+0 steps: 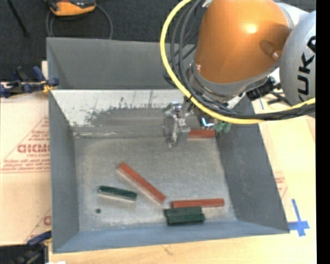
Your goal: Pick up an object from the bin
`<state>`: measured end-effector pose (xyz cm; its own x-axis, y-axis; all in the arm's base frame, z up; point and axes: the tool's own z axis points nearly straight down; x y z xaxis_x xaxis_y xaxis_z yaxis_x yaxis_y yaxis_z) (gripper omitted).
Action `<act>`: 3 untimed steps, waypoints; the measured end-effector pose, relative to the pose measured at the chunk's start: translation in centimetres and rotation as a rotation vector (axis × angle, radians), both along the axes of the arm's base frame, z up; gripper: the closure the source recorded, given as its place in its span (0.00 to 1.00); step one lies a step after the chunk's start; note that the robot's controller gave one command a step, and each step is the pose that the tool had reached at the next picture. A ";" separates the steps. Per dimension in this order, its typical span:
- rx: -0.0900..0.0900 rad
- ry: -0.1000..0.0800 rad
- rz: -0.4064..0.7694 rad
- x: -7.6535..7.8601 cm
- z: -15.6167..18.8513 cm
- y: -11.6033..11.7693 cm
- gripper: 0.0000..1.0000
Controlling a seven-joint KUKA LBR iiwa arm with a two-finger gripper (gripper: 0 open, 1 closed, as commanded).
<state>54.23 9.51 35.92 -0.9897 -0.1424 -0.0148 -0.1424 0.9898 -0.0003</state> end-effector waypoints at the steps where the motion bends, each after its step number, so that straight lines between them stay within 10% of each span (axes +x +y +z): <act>1: -0.002 0.019 -0.016 -0.1 -10.8 -1.7 1.00; 2: 0.000 0.013 -0.017 0.0 -10.4 -1.6 0.00; 3: -0.001 0.021 0.067 -3.9 -25.3 1.1 0.00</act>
Offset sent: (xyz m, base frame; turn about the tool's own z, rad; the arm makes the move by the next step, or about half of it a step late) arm -0.0003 -0.0162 -0.1044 0.0117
